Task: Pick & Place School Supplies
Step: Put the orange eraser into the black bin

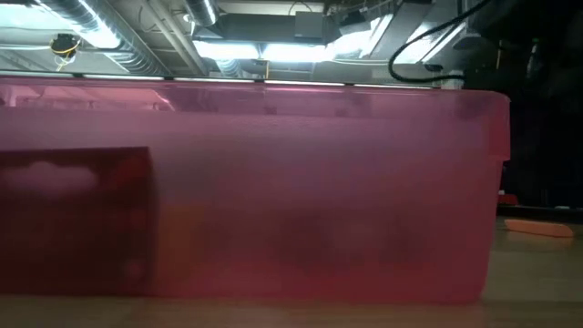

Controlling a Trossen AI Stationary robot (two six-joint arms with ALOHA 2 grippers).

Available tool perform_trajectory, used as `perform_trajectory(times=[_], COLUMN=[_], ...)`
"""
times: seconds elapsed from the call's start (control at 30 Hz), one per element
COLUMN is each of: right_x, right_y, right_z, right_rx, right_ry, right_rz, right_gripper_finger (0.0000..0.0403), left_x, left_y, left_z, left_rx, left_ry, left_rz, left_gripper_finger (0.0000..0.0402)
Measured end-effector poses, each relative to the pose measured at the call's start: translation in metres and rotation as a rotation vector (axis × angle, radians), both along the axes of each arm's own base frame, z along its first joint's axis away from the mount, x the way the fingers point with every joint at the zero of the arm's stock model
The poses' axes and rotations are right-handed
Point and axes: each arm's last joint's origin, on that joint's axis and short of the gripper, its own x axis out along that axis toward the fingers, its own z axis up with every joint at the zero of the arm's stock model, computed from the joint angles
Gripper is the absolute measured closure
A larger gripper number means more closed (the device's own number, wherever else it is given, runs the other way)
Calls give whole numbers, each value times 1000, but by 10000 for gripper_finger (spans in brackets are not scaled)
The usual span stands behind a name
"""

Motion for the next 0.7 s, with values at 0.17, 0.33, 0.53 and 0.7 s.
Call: perform_trajectory(times=[0.17,0.33,0.53,0.7], right_x=[2,6,14,15], right_y=[13,17,19,19], right_z=[-11,-21,-24,-26], right_rx=[-4,-18,-23,-40], right_ry=[61,90,44,54], right_rz=[20,25,11,-1], right_gripper_finger=[290,289,289,289], left_x=[0,0,0,0], left_y=[0,0,0,0], left_z=[0,1,1,1], left_rx=[-8,-8,-20,-24], left_ry=[-2,-10,-14,-15], left_rz=[5,5,6,6], left_gripper_finger=[309,309,309,309])
